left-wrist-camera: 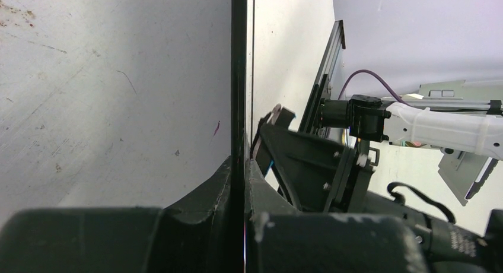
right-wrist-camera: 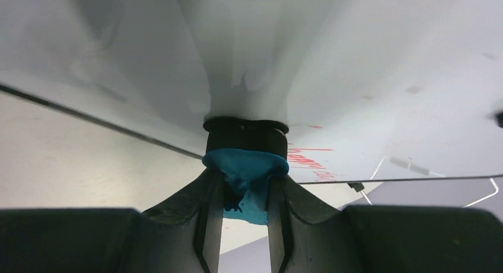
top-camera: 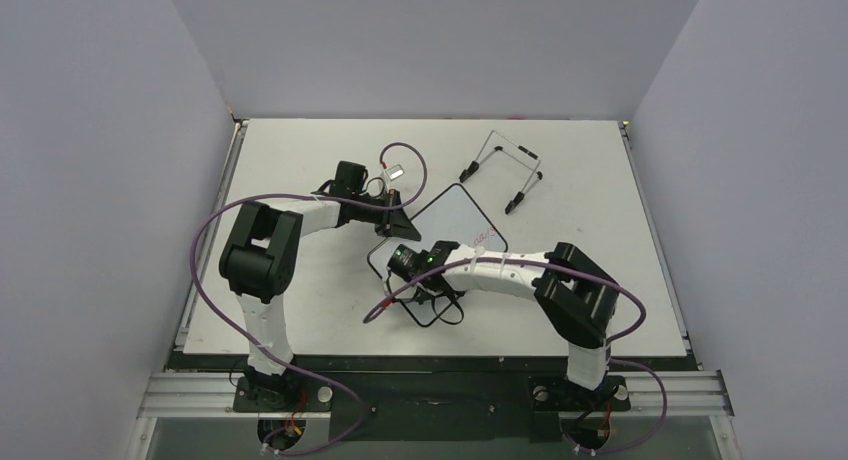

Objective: Erase the whiteboard
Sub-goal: Erase the whiteboard at the center of the board.

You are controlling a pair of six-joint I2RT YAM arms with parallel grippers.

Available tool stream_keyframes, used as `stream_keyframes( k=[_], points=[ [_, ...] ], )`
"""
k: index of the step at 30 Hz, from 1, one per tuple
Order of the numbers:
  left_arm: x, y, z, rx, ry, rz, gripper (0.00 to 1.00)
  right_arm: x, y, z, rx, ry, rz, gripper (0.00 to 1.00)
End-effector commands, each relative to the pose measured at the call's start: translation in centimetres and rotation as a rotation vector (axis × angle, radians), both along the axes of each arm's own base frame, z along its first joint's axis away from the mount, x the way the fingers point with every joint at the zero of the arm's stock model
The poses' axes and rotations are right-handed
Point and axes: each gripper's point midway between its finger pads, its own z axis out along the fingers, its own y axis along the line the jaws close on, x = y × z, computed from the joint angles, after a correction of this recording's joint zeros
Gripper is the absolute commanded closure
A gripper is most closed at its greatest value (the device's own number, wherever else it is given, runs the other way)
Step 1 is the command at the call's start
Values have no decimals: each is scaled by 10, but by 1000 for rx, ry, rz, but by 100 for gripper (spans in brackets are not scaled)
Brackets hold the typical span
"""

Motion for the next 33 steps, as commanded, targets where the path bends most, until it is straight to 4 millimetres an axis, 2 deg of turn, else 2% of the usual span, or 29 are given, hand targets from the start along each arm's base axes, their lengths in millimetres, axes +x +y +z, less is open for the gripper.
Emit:
stream_keyframes(
  k=[1,3,5,6,8,9,11,13,16,19,21,24,27,32,33],
  points=[
    [0,-6,12,-17,-69,-36,100,-48,23,-22,24,79,161,100],
    [0,-6,12,-17,-69,-37,100,-51,33,-17,53,67,168,100],
    [-1,-6,12,-16,-68,-36,100,-38,42,-7,96,35,133,100],
    [-1,-6,12,-15,-69,-36,100,-25,46,2,131,14,103,100],
    [-2,-6,12,-14,-66,-36,100,-2,48,13,182,-19,35,100],
    [-3,-6,12,-14,-65,-37,100,11,43,16,192,-33,-8,100],
    [-3,-6,13,-14,-68,-36,100,26,39,24,212,-56,-47,100],
    [-2,-6,13,-15,-69,-36,100,29,34,24,210,-55,-48,100],
    [-2,-6,13,-14,-69,-36,100,15,23,11,169,-11,-19,100],
    [-2,-6,12,-14,-68,-36,100,-15,16,-9,105,58,61,100],
    [-2,-6,12,-14,-67,-35,100,-36,17,-18,78,88,119,100],
    [-2,-6,12,-11,-66,-33,100,-50,25,-19,79,80,166,100],
    [-3,-5,13,-11,-69,-33,100,-35,36,-5,139,56,124,100],
    [-5,-5,13,-11,-68,-34,100,21,40,32,242,-31,-12,100],
    [-5,-5,13,-12,-68,-34,100,27,39,35,247,-41,-27,100]
  ],
)
